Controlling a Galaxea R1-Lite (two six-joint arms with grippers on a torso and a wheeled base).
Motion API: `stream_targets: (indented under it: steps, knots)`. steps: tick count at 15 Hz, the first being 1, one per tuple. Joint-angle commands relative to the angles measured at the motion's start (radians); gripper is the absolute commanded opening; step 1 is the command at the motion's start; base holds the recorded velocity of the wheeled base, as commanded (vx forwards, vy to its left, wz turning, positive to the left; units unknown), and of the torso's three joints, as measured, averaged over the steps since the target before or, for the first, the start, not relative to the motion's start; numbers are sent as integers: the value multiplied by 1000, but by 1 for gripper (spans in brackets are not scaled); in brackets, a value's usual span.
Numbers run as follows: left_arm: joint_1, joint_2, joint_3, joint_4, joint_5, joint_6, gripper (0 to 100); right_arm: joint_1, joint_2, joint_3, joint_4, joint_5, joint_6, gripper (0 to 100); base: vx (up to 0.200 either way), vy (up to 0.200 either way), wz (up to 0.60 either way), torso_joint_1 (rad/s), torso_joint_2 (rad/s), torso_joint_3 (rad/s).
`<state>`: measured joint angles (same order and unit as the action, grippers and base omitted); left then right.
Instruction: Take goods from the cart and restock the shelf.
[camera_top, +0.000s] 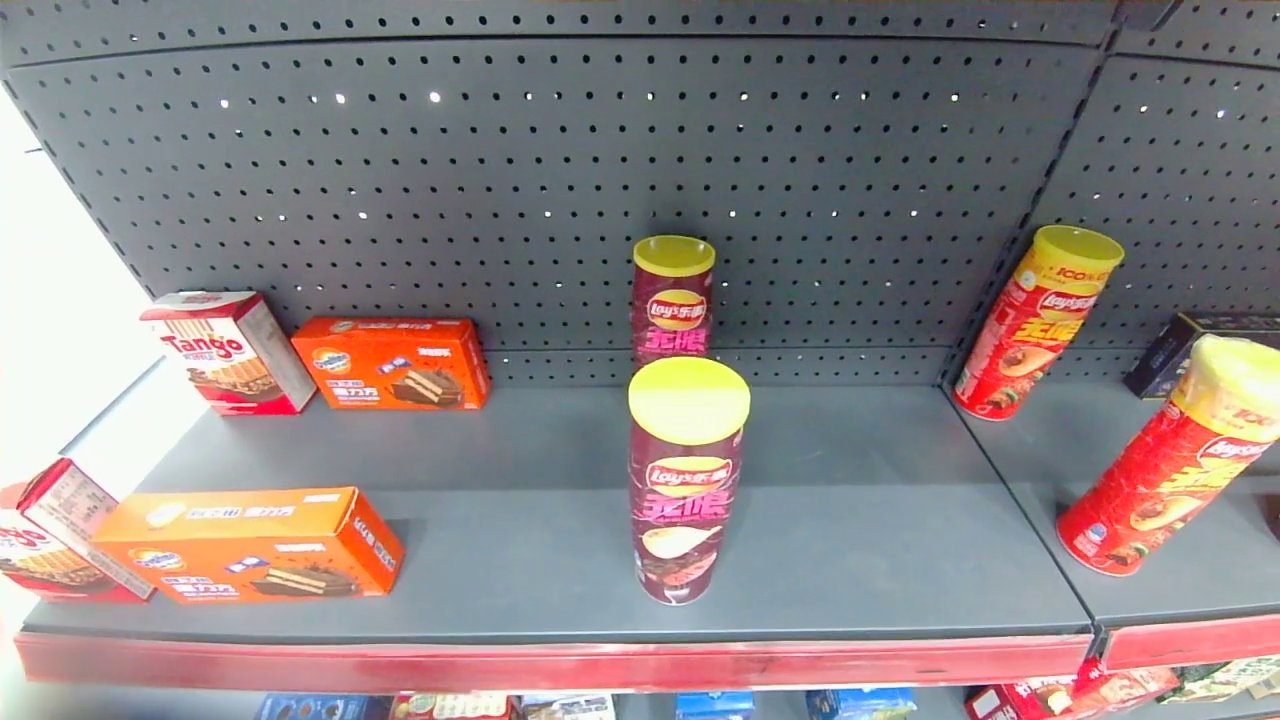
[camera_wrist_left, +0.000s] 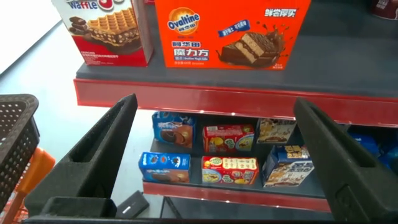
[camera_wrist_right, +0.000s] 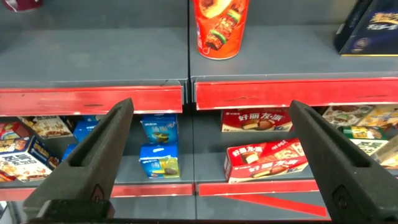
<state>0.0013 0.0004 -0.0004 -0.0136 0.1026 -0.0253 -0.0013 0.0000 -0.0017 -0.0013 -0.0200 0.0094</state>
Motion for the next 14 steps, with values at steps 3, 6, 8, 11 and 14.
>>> stream_targets:
  steps: [3, 6, 8, 11, 14]
  knots:
    - [0, 0, 0, 0, 0, -1, 100, 0, 2, 0, 0, 0, 0, 100, 0, 0, 0, 0, 0, 0]
    - [0, 0, 0, 0, 0, -1, 100, 0, 2, 0, 0, 0, 0, 100, 0, 0, 0, 0, 0, 0]
    - [0, 0, 0, 0, 0, -1, 100, 0, 2, 0, 1, 0, 0, 100, 0, 0, 0, 0, 0, 0]
    - [0, 0, 0, 0, 0, 1, 100, 0, 2, 0, 0, 0, 0, 100, 0, 0, 0, 0, 0, 0]
    - [0, 0, 0, 0, 0, 1, 100, 0, 2, 0, 0, 0, 0, 100, 0, 0, 0, 0, 0, 0]
